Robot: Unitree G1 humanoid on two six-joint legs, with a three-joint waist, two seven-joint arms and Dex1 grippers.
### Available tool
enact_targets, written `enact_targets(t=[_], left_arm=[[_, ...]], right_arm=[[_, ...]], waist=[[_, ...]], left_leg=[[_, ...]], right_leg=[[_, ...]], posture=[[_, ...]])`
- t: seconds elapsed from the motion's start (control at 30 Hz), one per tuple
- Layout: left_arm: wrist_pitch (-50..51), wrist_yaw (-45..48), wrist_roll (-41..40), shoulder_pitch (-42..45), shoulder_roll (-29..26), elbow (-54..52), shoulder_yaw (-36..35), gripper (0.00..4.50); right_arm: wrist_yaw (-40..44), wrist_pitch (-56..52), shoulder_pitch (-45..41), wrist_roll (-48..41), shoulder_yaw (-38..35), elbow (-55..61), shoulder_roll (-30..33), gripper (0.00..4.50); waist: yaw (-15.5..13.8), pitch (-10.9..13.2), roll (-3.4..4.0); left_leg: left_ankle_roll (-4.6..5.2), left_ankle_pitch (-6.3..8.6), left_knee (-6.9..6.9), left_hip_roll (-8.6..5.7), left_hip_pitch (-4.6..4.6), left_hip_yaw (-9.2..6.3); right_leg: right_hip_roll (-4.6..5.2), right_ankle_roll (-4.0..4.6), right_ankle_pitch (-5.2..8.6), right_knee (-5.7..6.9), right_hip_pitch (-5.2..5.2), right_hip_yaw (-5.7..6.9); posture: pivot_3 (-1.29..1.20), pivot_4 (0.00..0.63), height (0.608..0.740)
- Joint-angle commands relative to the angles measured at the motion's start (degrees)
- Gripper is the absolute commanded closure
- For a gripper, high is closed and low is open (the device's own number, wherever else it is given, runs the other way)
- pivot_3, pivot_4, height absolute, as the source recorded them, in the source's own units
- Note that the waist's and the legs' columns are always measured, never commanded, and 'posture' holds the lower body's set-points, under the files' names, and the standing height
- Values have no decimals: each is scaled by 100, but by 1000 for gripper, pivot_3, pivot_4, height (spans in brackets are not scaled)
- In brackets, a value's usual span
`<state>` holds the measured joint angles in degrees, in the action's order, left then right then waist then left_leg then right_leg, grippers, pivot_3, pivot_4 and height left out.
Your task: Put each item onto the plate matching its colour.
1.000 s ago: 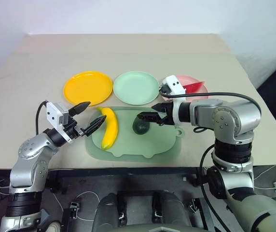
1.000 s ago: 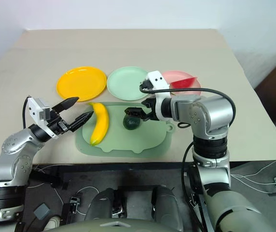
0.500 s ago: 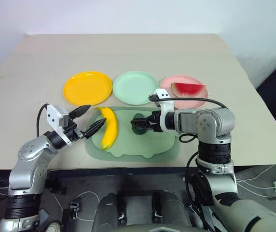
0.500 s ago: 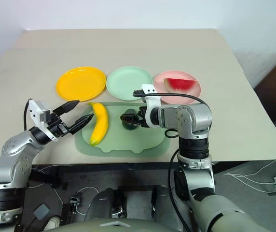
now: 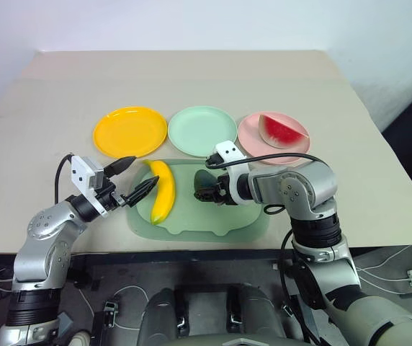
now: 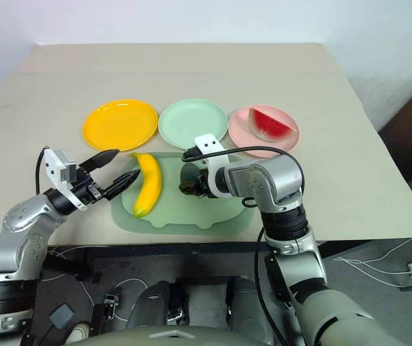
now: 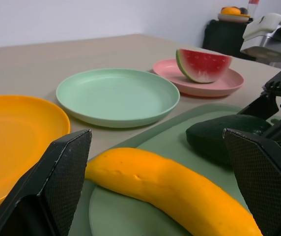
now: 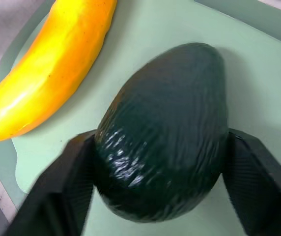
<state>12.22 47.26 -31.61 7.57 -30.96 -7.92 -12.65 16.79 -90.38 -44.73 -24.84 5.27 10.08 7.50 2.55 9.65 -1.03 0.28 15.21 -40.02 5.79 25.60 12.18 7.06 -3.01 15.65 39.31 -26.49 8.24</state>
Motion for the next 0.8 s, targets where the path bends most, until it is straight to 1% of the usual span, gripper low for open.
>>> enact_targets(t=[0.03, 0.1, 0.2, 0.23, 0.3, 0.4, 0.53, 0.77, 0.8], left_arm=[[-62, -30, 9, 56, -35, -212, -67, 0], [-63, -47, 17, 54, -37, -219, -65, 0], [-57, -91, -8, 26, -41, -271, -115, 0], [-57, -103, -20, 12, -43, -288, -133, 0], [-65, -125, -24, 6, -45, -290, -145, 0], [-96, -187, 11, -10, -2, -312, -111, 0], [-121, -257, 12, -21, 48, -363, -85, 0], [-168, -355, 43, -42, 93, -425, -92, 0], [-178, -375, 48, -51, 101, -441, -97, 0]], right_arm=[[237, 230, -258, -181, -66, 396, 166, 1268], [404, 380, -402, -290, -208, 437, 213, 1269], [504, 1391, -820, -112, -384, 14, 266, 1269], [470, 1843, -985, 95, -304, -380, 288, 1269], [486, 2389, -1202, 348, -134, -1043, 301, 1269], [573, 3546, -1686, 779, 22, -2686, 127, 1269], [654, 4899, -2221, 1225, 121, -4456, -145, 1269], [637, 6416, -2978, 1712, 44, -6862, -737, 1269], [643, 6560, -3023, 1795, 64, -7087, -791, 919]], waist=[[-5, 0, 0], [-2, 0, 0], [-1, 1, 1], [4, 1, 1], [5, 0, 1], [8, 0, 0], [8, 2, 2], [25, 2, 3], [25, 2, 3]], left_leg=[[0, 0, 0, 0, 0, 0], [0, 0, 0, 0, 1, 0], [0, 0, 0, 0, 1, 0], [0, 0, 1, 0, 1, 0], [0, 0, 2, 0, -1, 3], [0, 0, 2, 0, -1, 7], [0, 0, 1, -1, 2, 11], [-3, -2, 1, 2, 6, 14], [-3, -2, 1, 2, 6, 14]], right_leg=[[0, 0, 0, 0, 0, 0], [0, 0, 0, 0, 0, 0], [0, 0, 0, 0, -2, 0], [-1, 0, 0, 0, -2, 0], [-1, 0, 0, 0, -2, -1], [-2, 0, 0, 0, -2, -1], [-2, -1, 0, 0, -4, -1], [-6, -1, 0, 4, -13, -4], [-6, -1, 0, 3, -12, -4]], posture=[[0, 150, 695], [0, 150, 695], [0, 150, 695], [0, 150, 695], [0, 150, 695], [0, 150, 695], [0, 150, 695], [0, 150, 695], [0, 150, 695]])
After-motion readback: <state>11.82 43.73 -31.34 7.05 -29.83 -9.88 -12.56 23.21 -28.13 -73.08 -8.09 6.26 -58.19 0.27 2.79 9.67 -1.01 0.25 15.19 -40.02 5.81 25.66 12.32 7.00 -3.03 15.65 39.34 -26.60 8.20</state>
